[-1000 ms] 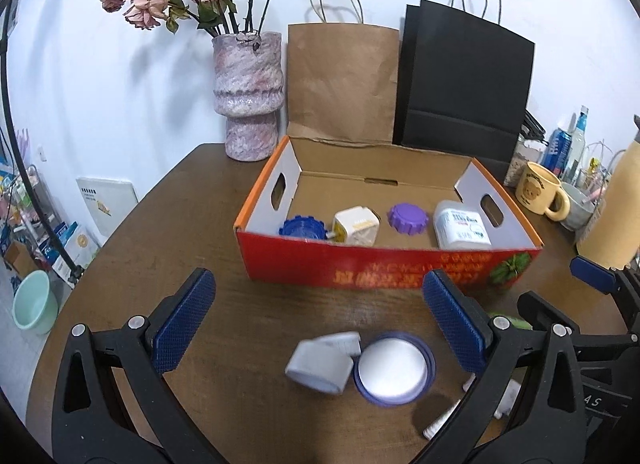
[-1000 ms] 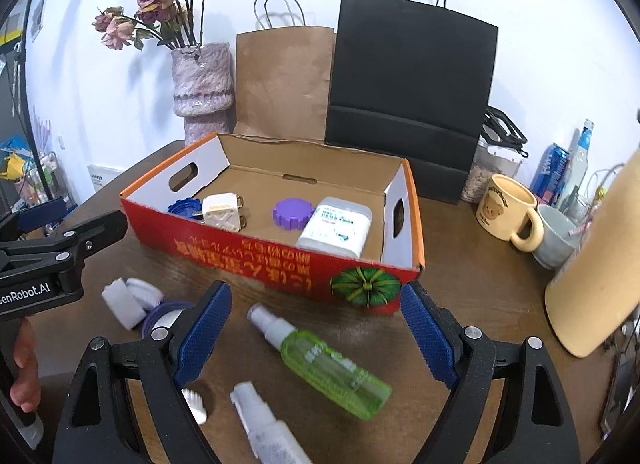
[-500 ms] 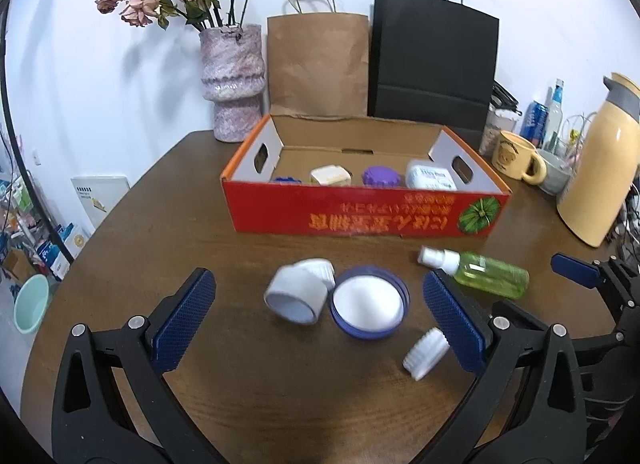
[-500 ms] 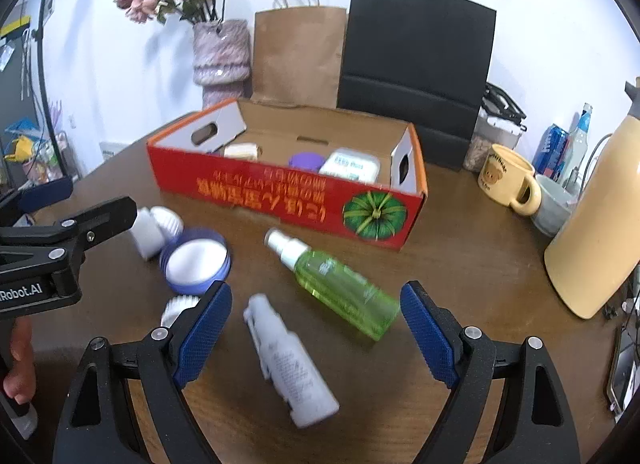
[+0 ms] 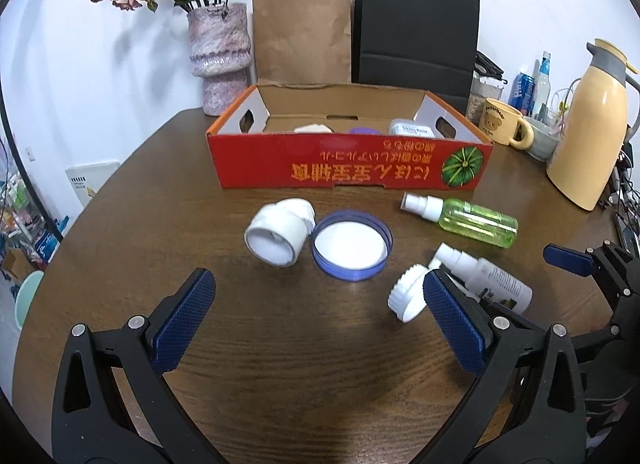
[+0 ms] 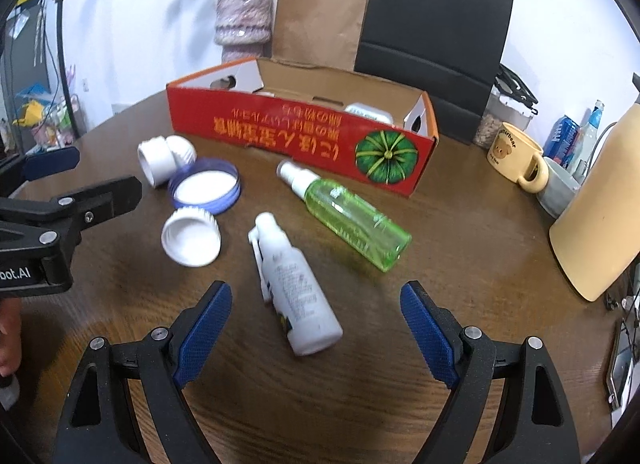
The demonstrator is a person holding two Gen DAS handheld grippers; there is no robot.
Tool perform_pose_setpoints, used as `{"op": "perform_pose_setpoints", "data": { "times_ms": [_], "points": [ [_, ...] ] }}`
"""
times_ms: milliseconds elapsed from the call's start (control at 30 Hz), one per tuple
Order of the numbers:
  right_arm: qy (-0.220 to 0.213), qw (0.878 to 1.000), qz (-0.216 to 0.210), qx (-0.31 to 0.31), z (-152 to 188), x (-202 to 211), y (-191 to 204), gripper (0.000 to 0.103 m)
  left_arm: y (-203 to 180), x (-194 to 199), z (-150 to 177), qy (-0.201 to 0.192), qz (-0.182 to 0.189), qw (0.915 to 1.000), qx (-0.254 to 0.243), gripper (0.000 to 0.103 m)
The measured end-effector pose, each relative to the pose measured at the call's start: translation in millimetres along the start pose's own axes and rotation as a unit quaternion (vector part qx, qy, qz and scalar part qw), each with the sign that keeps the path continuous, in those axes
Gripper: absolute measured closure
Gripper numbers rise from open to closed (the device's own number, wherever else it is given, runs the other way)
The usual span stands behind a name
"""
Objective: Organize rigid objects
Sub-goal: 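Move both tools back from the box toward the remaining table items, then grasp the white spray bottle upright with the right tool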
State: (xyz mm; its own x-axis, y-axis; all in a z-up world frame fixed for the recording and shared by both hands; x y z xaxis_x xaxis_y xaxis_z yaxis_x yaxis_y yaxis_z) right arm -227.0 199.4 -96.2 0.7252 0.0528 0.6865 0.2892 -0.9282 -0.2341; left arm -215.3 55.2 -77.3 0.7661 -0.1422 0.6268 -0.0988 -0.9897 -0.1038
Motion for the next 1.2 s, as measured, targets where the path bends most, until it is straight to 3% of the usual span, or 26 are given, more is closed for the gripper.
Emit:
{"op": "perform_pose_setpoints", "data": {
  "times_ms": [600,700,767,833,1000,1200],
  "points": [
    [0.019,0.999,-0.041,0.026,-5,-21,10,0.013,-1,-6,7,0.010,-0.008,0.9999,-0.002,0.000],
    [0.023,0.998,-0.047,0.036,-5,-22,15,0.037,-1,-7,7,0.010,-0.008,0.9999,-0.001,0.000],
    [0.027,0.997,-0.053,0.039,-4,-23,17,0.046,-2,-8,7,0.011,-0.008,0.9999,-0.001,0.000],
    [0.029,0.997,-0.056,0.039,-4,-24,18,0.064,-2,-8,7,0.012,-0.007,0.9999,-0.002,0.000],
    [0.012,0.998,-0.057,0.038,-4,-17,21,0.072,-4,-8,8,0.013,-0.007,0.9999,-0.006,0.000],
    [-0.007,0.999,-0.044,0.026,-7,-8,17,0.072,-8,-13,10,0.021,-0.003,0.9997,-0.011,0.000]
  ]
}}
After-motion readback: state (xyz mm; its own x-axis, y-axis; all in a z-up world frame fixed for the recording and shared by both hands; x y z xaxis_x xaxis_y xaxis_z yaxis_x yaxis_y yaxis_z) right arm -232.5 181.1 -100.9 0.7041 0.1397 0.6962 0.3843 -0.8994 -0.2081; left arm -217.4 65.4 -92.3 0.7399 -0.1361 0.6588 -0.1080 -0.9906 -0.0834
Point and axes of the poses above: each gripper's, at about its wrist camera, not at the fingertips, and x roughly against the way its jaws point, y to its left, z to its underside, the point moved 7 cm from there along -x, roughly the way its jaws point, and after that the axes turned 8 degrees about z, right-handed, at the moved point
